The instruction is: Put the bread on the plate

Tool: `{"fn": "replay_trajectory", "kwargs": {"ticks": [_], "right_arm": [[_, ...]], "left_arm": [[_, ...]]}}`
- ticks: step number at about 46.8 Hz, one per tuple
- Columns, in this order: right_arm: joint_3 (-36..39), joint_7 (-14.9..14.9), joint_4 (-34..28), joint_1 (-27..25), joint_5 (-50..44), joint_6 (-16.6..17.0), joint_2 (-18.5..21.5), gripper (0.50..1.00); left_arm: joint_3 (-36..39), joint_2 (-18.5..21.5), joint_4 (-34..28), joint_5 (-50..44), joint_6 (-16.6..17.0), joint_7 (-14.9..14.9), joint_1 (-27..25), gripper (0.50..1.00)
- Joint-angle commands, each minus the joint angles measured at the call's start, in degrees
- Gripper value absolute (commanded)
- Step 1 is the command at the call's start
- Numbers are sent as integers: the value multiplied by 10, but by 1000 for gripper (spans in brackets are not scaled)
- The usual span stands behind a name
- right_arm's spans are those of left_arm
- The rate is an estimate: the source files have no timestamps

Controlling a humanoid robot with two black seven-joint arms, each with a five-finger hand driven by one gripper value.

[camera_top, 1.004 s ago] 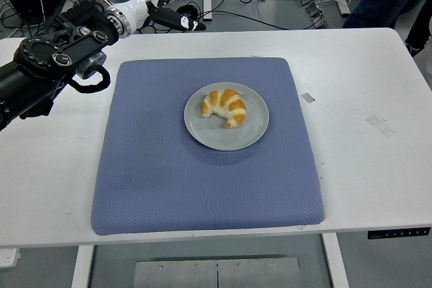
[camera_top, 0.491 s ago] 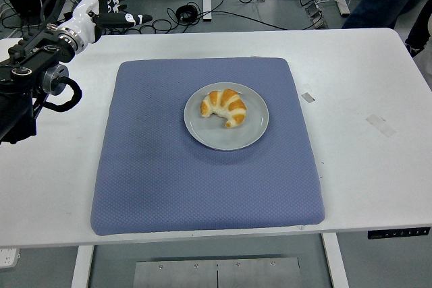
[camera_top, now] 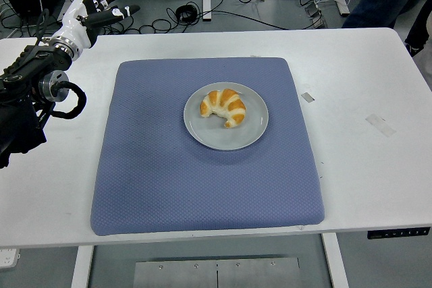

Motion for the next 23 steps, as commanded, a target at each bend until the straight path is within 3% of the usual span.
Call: {"fn": "replay_trajectory", "kwargs": {"ticks": [1, 23], "right_arm": [[0, 0, -1, 0, 0, 0, 0, 1000], [1, 0, 2, 0, 0, 0, 0, 1000]], "left_arm": [[-4, -1, 0, -14, 0, -2, 1, 975], [-4, -20, 0, -24, 0, -4, 6, 975]]}}
